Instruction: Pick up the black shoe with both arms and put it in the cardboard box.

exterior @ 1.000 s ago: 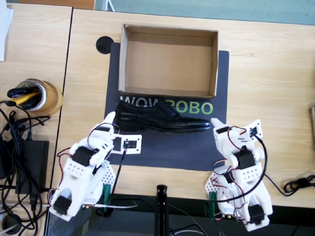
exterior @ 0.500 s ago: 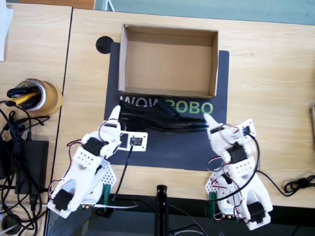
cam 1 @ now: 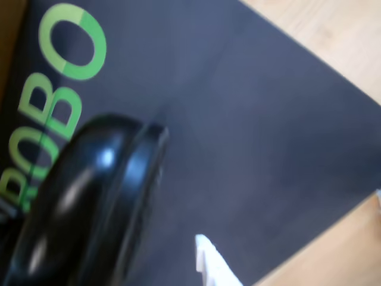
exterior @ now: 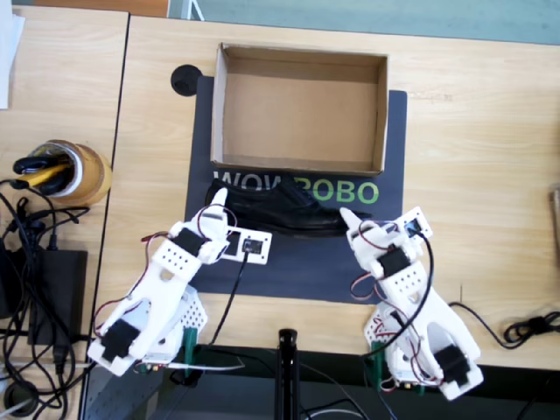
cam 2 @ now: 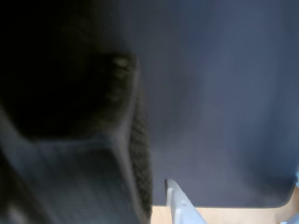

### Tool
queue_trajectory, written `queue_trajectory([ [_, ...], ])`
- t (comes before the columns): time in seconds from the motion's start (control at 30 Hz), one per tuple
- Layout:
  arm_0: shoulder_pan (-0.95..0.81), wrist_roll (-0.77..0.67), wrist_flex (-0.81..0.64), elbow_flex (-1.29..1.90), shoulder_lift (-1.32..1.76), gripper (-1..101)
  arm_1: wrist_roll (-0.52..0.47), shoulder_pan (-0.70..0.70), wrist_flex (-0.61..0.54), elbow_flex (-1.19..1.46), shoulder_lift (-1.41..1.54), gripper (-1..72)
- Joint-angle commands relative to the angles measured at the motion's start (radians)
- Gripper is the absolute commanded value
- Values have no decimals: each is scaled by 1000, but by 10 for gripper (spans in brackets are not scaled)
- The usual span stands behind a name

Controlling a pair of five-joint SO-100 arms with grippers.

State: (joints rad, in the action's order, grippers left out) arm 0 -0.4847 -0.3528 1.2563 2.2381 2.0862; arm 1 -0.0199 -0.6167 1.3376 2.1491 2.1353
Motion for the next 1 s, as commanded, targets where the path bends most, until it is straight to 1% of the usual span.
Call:
queue_trajectory([
  [0.0,-6,5,-43,5,-34,644,0,-12,-35,5,-20,483],
  [0.13,-6,17,-107,5,-114,605,-2,-3,-78,5,-54,473],
  [0.2,-6,23,-141,5,-143,586,-3,-2,-92,3,-66,447],
  [0.27,-6,38,-172,5,-156,534,-3,2,-101,0,-75,416],
  [0.33,-6,40,-183,2,-161,501,-3,6,-112,0,-78,368],
  [0.43,-2,46,-196,2,-164,443,0,21,-140,2,-86,274],
  [0.6,6,55,-207,5,-144,311,5,31,-167,-3,-106,135],
  [0.67,5,74,-207,3,-126,195,5,32,-166,-15,-103,82],
  [0.73,3,80,-207,0,-109,138,5,35,-163,-26,-98,46],
  [0.77,2,87,-207,-2,-98,110,5,35,-160,-32,-95,34],
  [0.8,2,87,-207,-2,-86,105,3,37,-158,-35,-89,28],
  [0.97,0,117,-187,-5,29,101,0,40,-121,-87,-58,20],
])
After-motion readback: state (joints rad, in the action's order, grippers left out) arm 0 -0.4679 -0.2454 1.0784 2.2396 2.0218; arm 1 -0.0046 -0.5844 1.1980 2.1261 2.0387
